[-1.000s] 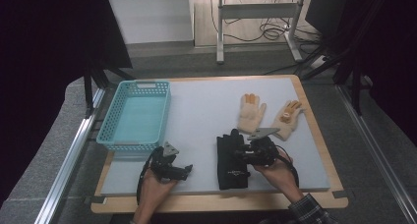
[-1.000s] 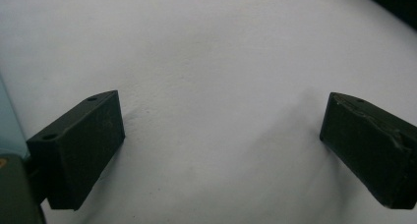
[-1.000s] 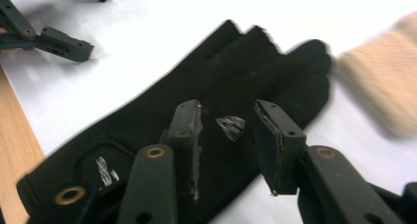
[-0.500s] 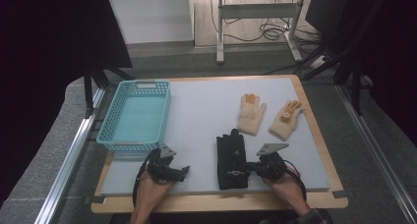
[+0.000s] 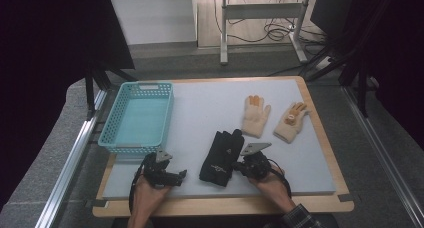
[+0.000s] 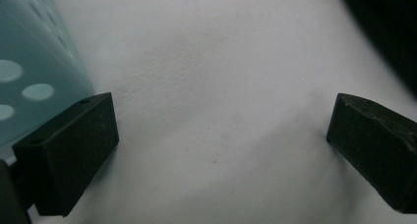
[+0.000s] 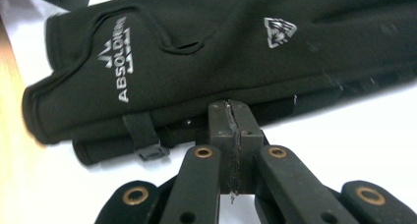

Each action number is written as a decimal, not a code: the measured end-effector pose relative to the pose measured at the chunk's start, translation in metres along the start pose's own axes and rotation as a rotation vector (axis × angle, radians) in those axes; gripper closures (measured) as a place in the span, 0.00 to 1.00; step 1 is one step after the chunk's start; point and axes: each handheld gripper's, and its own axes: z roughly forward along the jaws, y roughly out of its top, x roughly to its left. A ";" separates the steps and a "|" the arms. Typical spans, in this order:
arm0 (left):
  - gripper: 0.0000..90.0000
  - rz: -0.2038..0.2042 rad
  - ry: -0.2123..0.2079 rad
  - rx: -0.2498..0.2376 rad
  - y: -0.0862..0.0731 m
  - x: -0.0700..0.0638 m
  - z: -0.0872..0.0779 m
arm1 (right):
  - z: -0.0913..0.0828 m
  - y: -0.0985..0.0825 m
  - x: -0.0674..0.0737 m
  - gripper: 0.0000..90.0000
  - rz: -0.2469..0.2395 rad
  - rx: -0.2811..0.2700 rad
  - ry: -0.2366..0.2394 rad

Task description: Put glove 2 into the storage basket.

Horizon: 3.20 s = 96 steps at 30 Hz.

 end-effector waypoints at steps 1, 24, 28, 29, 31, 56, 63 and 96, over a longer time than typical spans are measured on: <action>0.00 0.003 0.000 -0.001 0.000 0.000 0.000 | 0.005 0.004 0.002 0.98 -0.006 0.002 -0.001; 0.00 0.000 -0.011 -0.034 -0.005 0.001 0.001 | -0.020 0.007 -0.018 0.72 -0.006 -0.044 -0.154; 0.00 0.002 -0.009 -0.034 -0.005 0.001 0.001 | -0.035 -0.007 -0.034 0.57 0.040 -0.050 -0.193; 0.00 0.002 -0.009 -0.035 -0.005 0.001 0.001 | -0.039 -0.012 -0.039 0.54 0.050 -0.045 -0.208; 0.00 0.002 -0.009 -0.035 -0.005 0.001 0.001 | -0.045 -0.021 -0.047 0.49 0.067 -0.042 -0.237; 0.04 0.024 -0.117 -0.044 0.007 -0.006 -0.023 | -0.056 -0.051 -0.072 0.27 0.137 -0.061 -0.335; 0.04 0.097 -0.162 -0.027 0.037 -0.031 -0.019 | -0.056 -0.052 -0.072 0.27 0.137 -0.061 -0.336; 0.23 0.161 -0.122 0.205 0.106 -0.061 0.066 | -0.056 -0.052 -0.072 0.25 0.136 -0.059 -0.333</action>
